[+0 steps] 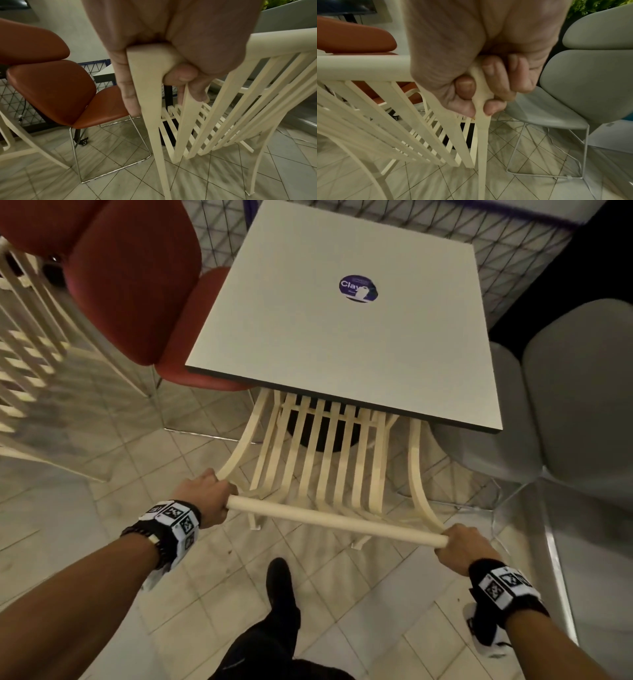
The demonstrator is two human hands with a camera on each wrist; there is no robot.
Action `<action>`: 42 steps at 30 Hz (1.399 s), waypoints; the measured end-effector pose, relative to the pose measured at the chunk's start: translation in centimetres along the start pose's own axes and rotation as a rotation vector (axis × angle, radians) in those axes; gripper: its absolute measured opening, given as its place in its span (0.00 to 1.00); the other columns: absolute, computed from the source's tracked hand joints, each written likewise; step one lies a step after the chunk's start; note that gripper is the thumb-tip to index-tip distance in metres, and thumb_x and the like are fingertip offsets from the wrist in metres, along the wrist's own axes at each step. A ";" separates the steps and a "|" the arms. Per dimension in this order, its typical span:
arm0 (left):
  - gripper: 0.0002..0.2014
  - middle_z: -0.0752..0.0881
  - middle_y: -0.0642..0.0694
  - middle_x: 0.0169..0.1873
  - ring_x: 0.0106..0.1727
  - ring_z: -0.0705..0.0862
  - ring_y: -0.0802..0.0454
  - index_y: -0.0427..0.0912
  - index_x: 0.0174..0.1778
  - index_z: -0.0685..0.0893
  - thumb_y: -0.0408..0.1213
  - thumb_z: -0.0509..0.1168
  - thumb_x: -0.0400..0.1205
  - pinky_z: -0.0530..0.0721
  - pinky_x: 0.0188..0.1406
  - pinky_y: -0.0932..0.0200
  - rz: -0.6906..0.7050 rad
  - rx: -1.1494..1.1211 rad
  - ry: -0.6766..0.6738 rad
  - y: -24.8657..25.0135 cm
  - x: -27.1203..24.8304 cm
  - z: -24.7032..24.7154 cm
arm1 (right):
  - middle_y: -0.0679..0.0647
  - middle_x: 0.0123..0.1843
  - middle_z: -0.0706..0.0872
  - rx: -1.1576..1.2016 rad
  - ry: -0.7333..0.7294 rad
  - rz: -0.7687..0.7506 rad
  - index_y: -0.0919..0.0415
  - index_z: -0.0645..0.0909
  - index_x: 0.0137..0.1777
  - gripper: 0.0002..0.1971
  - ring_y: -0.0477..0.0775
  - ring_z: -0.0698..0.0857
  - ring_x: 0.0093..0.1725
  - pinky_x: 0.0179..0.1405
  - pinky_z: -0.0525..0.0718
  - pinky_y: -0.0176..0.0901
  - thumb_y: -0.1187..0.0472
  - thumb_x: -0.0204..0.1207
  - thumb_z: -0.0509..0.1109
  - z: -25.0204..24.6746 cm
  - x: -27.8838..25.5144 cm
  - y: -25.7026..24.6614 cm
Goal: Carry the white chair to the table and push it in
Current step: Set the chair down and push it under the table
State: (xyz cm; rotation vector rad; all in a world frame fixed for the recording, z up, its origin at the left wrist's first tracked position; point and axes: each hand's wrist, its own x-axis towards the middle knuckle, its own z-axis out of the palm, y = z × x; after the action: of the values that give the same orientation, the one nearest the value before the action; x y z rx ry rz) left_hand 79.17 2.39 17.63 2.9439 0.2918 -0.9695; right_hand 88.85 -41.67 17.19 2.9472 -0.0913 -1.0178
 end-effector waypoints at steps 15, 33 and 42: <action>0.23 0.74 0.48 0.61 0.61 0.78 0.46 0.59 0.68 0.73 0.55 0.66 0.77 0.78 0.63 0.44 0.171 0.036 0.106 2.0 3.3 -0.6 | 0.50 0.57 0.83 -0.265 0.191 -0.461 0.48 0.76 0.64 0.24 0.56 0.82 0.55 0.53 0.82 0.55 0.38 0.72 0.71 0.2 2.0 -5.5; 0.16 0.88 0.54 0.52 0.55 0.84 0.48 0.70 0.62 0.78 0.52 0.65 0.79 0.78 0.52 0.49 0.176 -0.078 0.041 2.9 3.5 -1.1 | 0.48 0.49 0.89 -0.203 0.019 -0.413 0.36 0.81 0.59 0.19 0.55 0.86 0.50 0.49 0.88 0.51 0.58 0.71 0.67 -1.5 0.8 -7.4; 0.20 0.86 0.53 0.53 0.55 0.83 0.50 0.70 0.66 0.74 0.49 0.64 0.79 0.81 0.54 0.50 0.233 -0.054 0.006 2.6 1.7 1.2 | 0.45 0.49 0.91 -0.166 -0.003 -0.409 0.37 0.81 0.63 0.22 0.50 0.87 0.48 0.51 0.87 0.46 0.59 0.71 0.67 0.5 -1.1 -6.3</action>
State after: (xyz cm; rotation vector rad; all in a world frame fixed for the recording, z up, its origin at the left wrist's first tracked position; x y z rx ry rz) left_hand 80.30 -0.01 15.57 2.8498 -0.0249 -0.9054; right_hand 88.00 -35.28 17.25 2.8691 0.5884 -1.0051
